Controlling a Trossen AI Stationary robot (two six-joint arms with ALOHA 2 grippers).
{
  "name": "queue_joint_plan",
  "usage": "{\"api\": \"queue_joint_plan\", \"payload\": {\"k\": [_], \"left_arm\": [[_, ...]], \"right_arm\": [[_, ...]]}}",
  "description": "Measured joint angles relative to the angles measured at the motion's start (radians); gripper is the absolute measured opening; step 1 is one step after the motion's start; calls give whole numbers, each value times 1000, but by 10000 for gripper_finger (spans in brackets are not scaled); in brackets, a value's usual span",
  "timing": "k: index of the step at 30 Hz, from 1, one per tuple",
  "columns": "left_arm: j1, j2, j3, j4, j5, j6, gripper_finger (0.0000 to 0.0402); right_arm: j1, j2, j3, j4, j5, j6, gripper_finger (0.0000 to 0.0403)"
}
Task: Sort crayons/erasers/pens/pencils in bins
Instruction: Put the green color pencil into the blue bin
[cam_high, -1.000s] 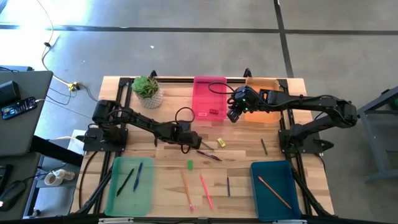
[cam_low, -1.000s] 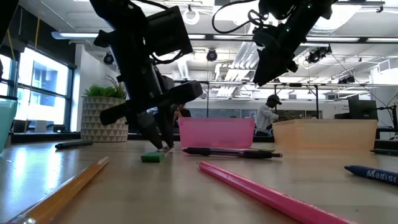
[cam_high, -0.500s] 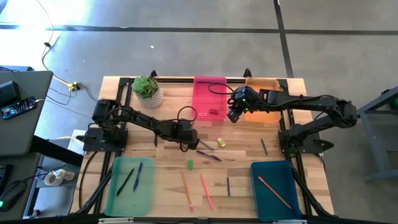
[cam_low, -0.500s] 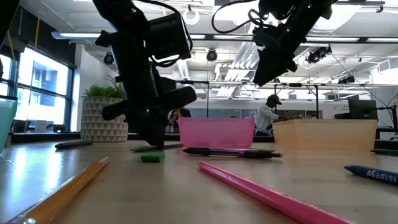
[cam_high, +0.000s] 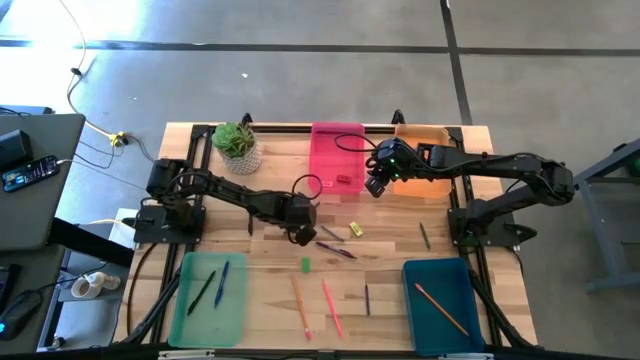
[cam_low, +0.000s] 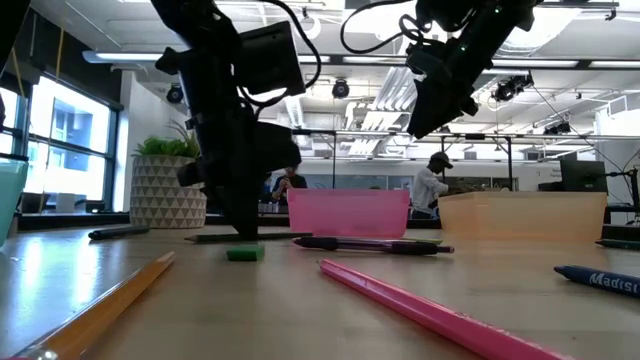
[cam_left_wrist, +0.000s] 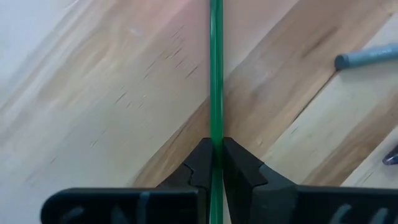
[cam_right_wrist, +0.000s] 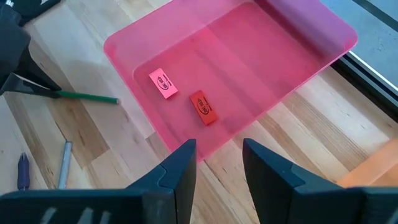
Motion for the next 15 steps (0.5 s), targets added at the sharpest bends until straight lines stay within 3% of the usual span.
{"api": "queue_joint_plan", "payload": {"k": [5, 15], "left_arm": [[0, 0, -1, 9, 26, 12, 10], [0, -20, -5, 49, 88, 12, 10]], "right_arm": [[0, -9, 0, -26, -12, 0, 123], [0, -116, 0, -146, -146, -93, 123]]}}
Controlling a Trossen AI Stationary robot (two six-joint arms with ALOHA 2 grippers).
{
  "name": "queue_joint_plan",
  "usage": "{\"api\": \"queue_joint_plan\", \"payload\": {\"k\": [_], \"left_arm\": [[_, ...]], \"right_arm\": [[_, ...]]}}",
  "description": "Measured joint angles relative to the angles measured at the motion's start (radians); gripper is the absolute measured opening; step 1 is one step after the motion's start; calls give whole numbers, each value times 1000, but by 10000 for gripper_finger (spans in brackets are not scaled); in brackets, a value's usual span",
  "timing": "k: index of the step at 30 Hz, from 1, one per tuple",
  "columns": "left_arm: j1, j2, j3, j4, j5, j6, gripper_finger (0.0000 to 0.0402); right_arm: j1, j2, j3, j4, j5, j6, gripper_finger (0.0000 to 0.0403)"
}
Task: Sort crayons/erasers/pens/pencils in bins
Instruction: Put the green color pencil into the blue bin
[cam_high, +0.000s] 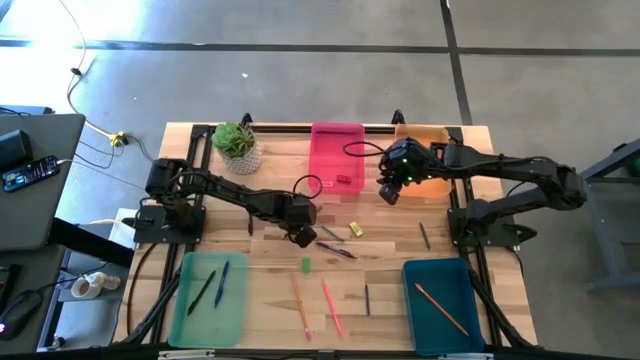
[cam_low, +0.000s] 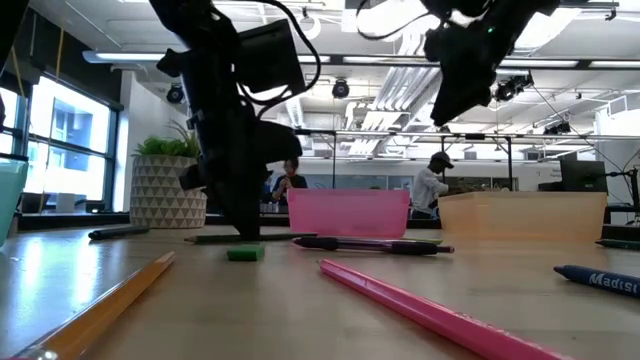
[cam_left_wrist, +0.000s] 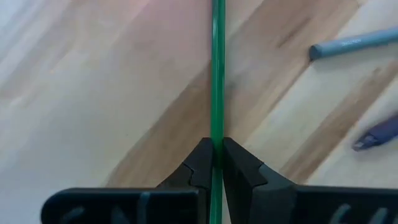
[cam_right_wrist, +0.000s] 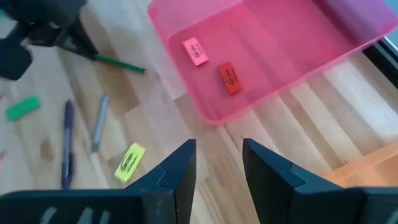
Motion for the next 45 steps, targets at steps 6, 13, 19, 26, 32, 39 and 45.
{"api": "queue_joint_plan", "payload": {"k": [6, 13, 19, 26, 32, 39, 45], "left_arm": [[4, -45, -4, 24, 99, 11, 9], [9, -78, 1, 176, 155, 15, 9], [12, -112, -2, 388, 175, 18, 9], [11, -115, 1, 729, 173, 33, 9], [12, -115, 1, 891, 167, 78, 9], [11, -115, 1, 1035, 165, 161, 9], [12, -116, 1, 1080, 151, 183, 9]], "right_arm": [[2, -109, 0, -31, -100, -15, 123], [39, -213, 0, -47, -237, -7, 123], [97, -257, 0, -43, -268, -3, 123], [158, -274, 0, -10, -278, -4, 123], [198, -273, 0, 41, -277, 10, 123], [230, -267, 0, 137, -186, 59, 123], [270, -227, 0, 244, -156, 74, 123]]}}
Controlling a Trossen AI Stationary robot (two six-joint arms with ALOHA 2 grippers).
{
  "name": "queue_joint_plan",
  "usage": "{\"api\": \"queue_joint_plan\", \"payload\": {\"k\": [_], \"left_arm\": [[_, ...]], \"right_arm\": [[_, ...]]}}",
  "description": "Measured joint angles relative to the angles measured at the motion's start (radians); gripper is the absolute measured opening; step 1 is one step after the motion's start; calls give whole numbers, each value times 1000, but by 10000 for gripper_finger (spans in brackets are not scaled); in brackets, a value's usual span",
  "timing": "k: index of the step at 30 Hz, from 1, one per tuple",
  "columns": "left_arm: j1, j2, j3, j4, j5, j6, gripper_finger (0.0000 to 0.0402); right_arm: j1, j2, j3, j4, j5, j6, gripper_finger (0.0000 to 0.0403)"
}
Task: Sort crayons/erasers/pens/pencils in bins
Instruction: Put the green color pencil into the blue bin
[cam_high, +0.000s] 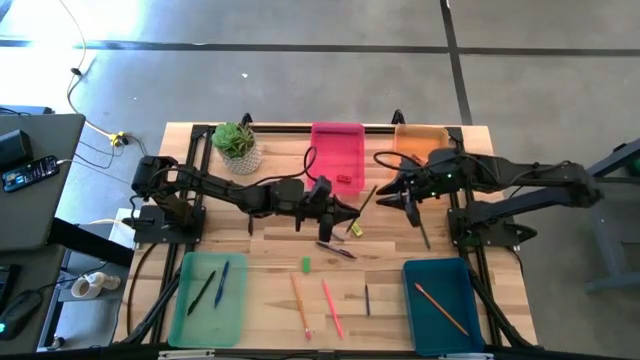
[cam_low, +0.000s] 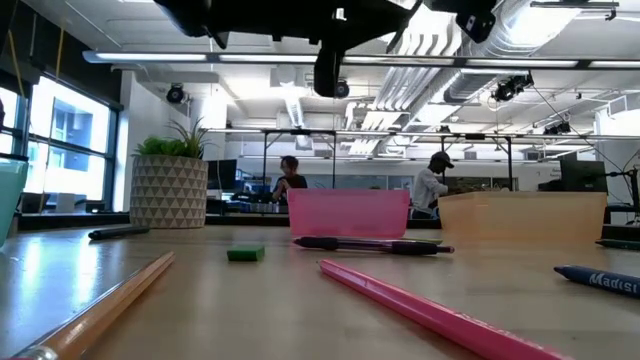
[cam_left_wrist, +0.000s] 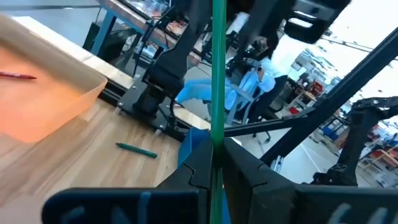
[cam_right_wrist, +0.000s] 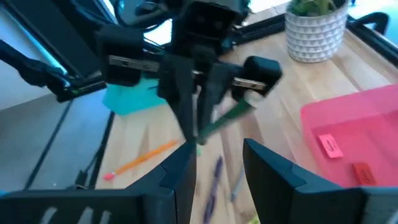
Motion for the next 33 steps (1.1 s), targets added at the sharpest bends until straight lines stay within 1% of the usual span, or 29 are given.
{"api": "queue_joint_plan", "payload": {"k": [2, 6, 13, 15, 17, 22, 24, 28, 33], "left_arm": [[0, 0, 0, 8, 0, 1, 9], [0, 0, 0, 18, 0, 36, 9], [0, 0, 0, 12, 0, 58, 9], [0, 0, 0, 13, 0, 69, 9], [0, 0, 0, 13, 0, 78, 9], [0, 0, 1, 4, 1, 85, 9], [0, 0, 1, 4, 2, 85, 10], [0, 0, 1, 3, 0, 81, 17], [0, 0, 1, -35, -8, 104, 38]], "right_arm": [[12, 20, 0, 27, 0, 1, 123], [30, 65, 0, 53, 47, 29, 123], [65, 120, 0, 134, 81, 28, 121], [72, 125, 0, 133, 85, 29, 111], [79, 127, 0, 131, 88, 30, 90], [94, 127, 0, 132, 116, 31, 16], [94, 127, 0, 132, 118, 33, 10], [93, 127, 0, 126, 126, 57, 19], [93, 127, 0, 71, 123, 97, 5]]}}
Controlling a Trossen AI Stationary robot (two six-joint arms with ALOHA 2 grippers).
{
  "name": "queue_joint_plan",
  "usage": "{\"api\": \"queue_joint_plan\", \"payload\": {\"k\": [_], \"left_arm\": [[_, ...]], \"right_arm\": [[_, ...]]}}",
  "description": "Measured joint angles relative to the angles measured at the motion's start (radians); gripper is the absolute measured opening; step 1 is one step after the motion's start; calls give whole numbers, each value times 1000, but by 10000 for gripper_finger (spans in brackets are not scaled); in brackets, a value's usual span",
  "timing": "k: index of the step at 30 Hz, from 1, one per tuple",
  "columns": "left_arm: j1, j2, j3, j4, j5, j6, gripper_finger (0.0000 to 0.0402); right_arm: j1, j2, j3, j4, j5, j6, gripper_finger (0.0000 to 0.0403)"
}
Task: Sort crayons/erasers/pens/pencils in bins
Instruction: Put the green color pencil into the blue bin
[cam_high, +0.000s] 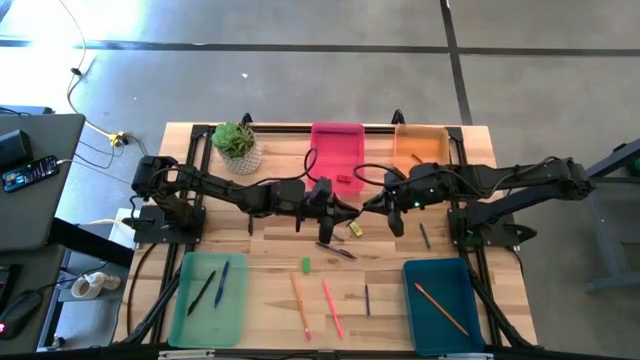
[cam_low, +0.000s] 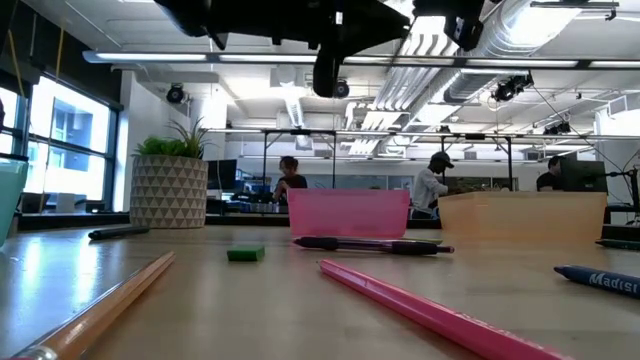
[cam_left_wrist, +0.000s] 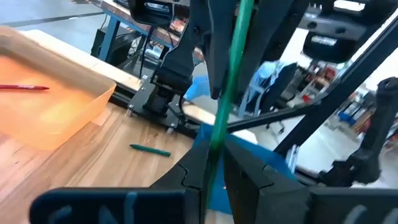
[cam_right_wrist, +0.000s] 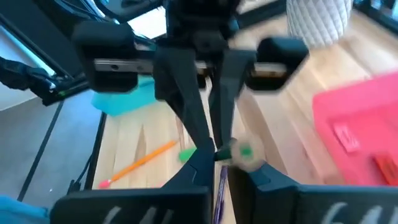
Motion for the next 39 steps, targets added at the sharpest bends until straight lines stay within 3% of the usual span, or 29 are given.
{"api": "queue_joint_plan", "payload": {"k": [6, 12, 24, 39], "left_arm": [[2, 0, 0, -103, -3, 41, 88], [21, 0, 0, -185, 1, 72, 120], [48, 0, 0, -224, 5, 117, 104], [47, 0, 0, -252, 5, 122, 94]], "right_arm": [[21, 0, 0, -145, -11, 116, 7], [123, 0, 0, -289, -20, 258, 4], [422, 0, 0, -435, 88, 521, 4], [775, 2, -1, -553, 106, 985, 3]]}}
